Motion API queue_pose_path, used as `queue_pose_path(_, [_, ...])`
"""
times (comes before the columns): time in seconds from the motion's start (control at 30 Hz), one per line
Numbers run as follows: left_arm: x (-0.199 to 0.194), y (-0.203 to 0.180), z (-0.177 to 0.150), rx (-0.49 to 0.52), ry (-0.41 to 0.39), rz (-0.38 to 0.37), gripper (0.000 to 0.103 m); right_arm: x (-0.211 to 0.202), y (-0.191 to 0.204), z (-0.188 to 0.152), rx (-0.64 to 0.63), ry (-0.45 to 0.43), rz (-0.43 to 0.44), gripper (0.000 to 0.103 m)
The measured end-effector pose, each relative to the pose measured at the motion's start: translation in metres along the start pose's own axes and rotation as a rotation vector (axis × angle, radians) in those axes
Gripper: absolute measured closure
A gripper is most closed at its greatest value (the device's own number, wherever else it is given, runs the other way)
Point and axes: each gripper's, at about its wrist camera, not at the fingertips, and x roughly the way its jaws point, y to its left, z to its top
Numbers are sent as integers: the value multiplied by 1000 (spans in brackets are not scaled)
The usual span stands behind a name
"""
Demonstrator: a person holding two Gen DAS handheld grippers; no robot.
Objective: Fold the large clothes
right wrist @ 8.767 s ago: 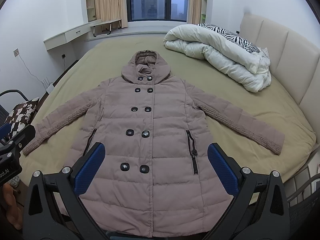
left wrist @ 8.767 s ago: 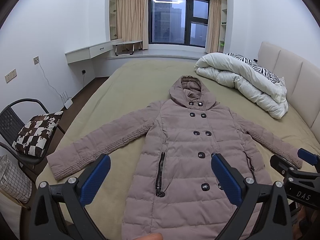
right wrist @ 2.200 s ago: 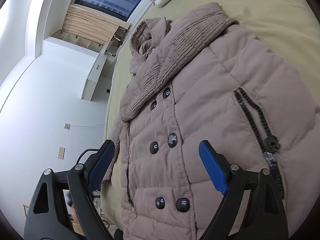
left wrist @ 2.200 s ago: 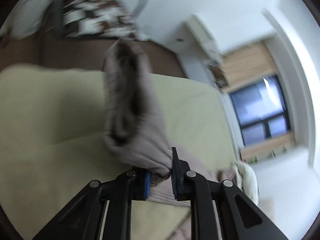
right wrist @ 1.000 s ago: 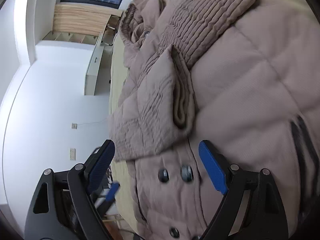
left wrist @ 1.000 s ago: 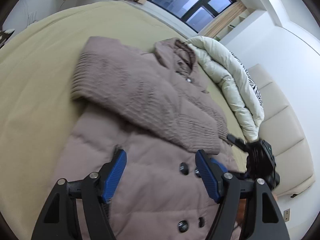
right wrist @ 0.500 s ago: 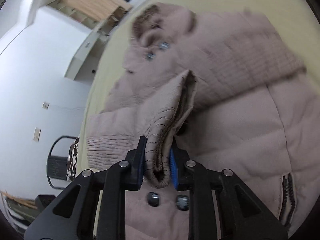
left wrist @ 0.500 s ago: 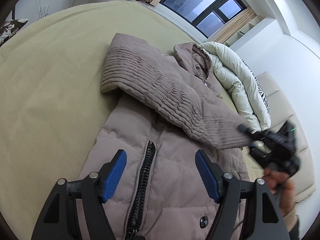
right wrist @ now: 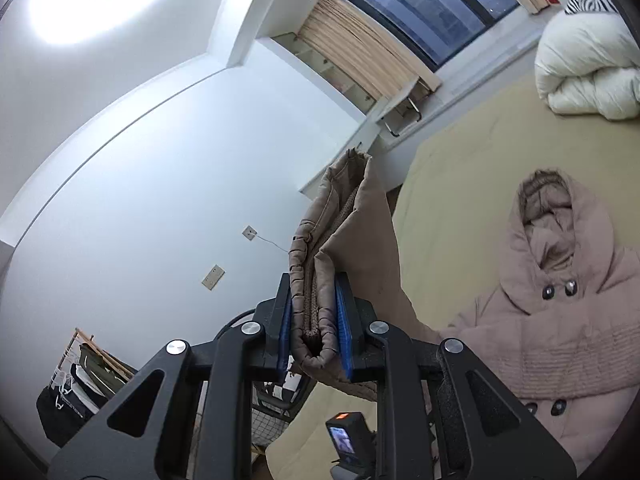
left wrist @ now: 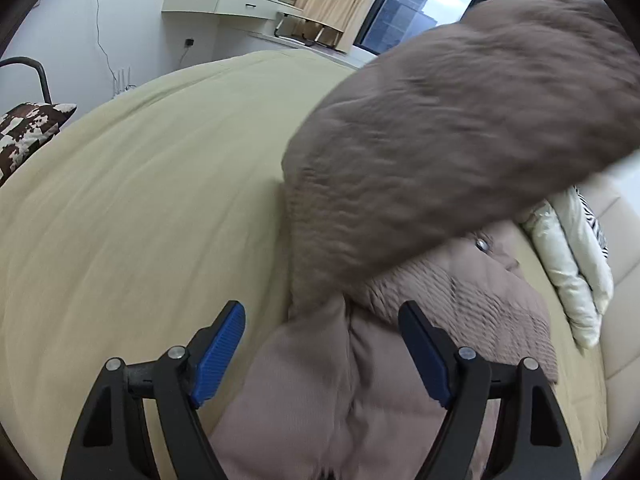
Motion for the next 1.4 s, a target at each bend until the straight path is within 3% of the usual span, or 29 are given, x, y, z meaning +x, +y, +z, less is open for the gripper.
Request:
queue_pose_path(0.13, [29,11,13,-24,25,32,52,-17,-19,18,-8,-64,-39,84])
queue_pose_path(0.27, [41,14,11,27,33,57,87,-54,-107,14,108,-111,-150,84])
queue_pose_path(0.4, [55,15,5,72,57,94,88,-83,-232,-22,297,-133,-321,84])
queue_pose_path(0.57, [60,6,5,137,73,121,87,-101,-367,-95,543,-105,-538,85])
queue_pose_path(0.63, [54,5,3,153,82,130,76,-114,-403,-122,637,-129,-526,85])
queue_pose_path(0.67, [45,9,-3,155,87,134,64,-120,-412,-130,668,-158,-500,85])
queue_pose_path(0.73, [31,17,-9,150,103,122,51,-134,-417,-136,681,-217,-467,85])
queue_pose_path(0.8, [10,19,-16,155,103,113,48,-145,-413,-133,656,-236,-490,85])
queue_pose_path(0.9, [-26,17,-14,192,37,108,47,-163,-387,-124,570,-234,-588,83])
queue_pose_path(1.0, [-38,12,13,207,-67,118,43,-163,-352,-102,409,-188,-620,69])
queue_pose_path(1.07, [-21,10,36,196,-80,131,43,-154,-319,-91,319,-176,-596,16])
queue_pose_path(1.13, [1,7,55,171,-40,87,64,-132,-291,-78,222,-172,-547,13])
queue_pose_path(1.17, [12,1,63,184,-22,74,79,-120,-276,-73,179,-139,-521,13])
queue_pose_path(1.2, [20,-6,66,205,-20,82,86,-102,-268,-65,142,-89,-495,13])
queue_pose_path(1.27, [36,-22,67,259,-6,84,89,-69,-263,-61,104,-5,-488,13])
queue_pose_path(1.33, [65,-28,58,275,81,72,95,-47,-268,-64,93,50,-512,15])
queue_pose_path(1.4, [92,-25,44,273,151,84,97,-30,-295,-73,117,129,-636,21])
